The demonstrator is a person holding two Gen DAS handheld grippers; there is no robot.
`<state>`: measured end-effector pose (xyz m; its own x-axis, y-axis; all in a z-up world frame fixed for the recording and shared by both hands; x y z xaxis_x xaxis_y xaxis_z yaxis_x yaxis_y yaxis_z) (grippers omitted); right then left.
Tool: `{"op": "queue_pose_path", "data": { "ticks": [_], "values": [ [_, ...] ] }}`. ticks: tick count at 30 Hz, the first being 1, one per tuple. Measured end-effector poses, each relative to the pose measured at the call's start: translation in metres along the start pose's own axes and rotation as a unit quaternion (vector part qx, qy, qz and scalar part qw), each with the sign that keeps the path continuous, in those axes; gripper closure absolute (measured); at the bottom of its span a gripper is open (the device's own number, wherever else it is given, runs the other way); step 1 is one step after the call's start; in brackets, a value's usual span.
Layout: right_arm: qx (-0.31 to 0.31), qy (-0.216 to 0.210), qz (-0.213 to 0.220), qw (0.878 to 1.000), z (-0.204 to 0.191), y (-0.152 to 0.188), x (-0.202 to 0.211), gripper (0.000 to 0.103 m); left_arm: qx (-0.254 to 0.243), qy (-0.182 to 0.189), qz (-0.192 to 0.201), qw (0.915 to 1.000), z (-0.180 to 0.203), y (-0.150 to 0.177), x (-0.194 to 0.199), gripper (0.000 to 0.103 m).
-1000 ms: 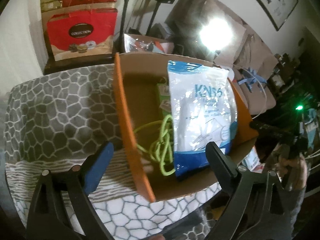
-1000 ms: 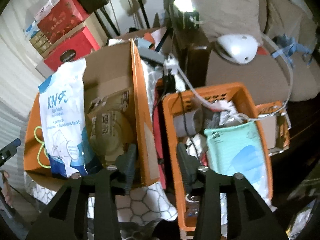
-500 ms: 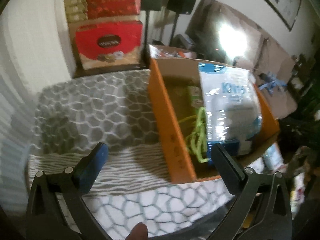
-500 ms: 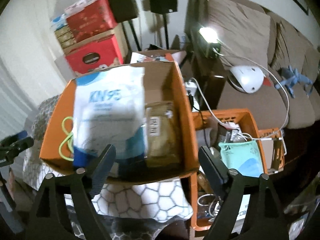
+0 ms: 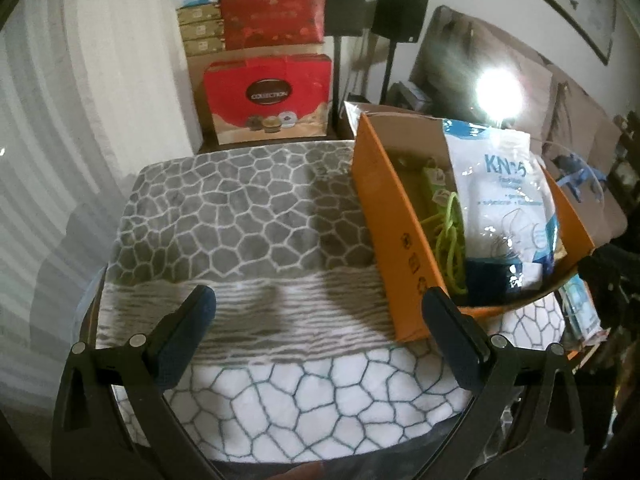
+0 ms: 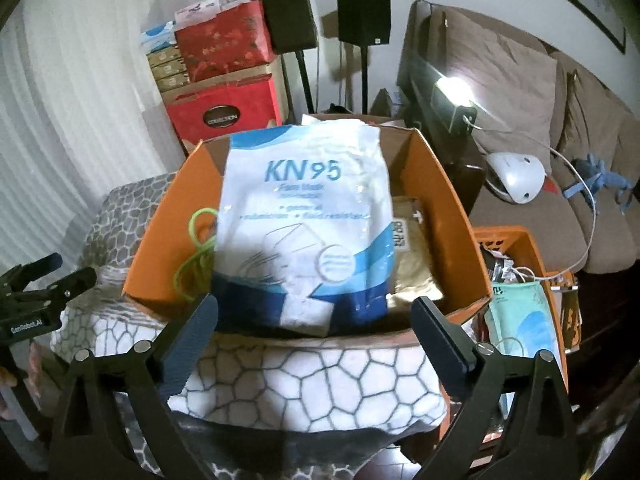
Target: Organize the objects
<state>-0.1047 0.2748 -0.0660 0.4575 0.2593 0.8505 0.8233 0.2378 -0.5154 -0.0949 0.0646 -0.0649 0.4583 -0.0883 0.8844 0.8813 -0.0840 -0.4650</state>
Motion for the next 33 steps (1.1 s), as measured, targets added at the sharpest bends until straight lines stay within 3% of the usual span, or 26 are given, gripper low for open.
{"op": "queue_pose_path", "data": {
  "ticks": [20,33],
  "values": [
    [-0.021,-0.018,0.038,0.999,-0.03,0.03,0.006,0.002,0.035,0.0,0.02,0.9992,-0.027,0.047,0.025,0.0],
    [-0.003,0.013,0.074,0.997,-0.061,0.048,0.025,0.002,0.049,-0.012,0.043,0.9978,-0.035,0.063,0.043,0.0]
  ]
}}
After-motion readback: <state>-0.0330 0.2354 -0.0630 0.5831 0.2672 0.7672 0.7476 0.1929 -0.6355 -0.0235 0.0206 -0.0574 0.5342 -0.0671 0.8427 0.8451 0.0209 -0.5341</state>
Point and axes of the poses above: each gripper's, at about its wrist camera, not at the fingertips, and x roughly against the way its jaws point, z to its right, y to its underside, the point moved 5 cm from there along -x, roughly the way its jaws point, and after that the axes turned 10 degrees about -z, right-handed, at the moved point
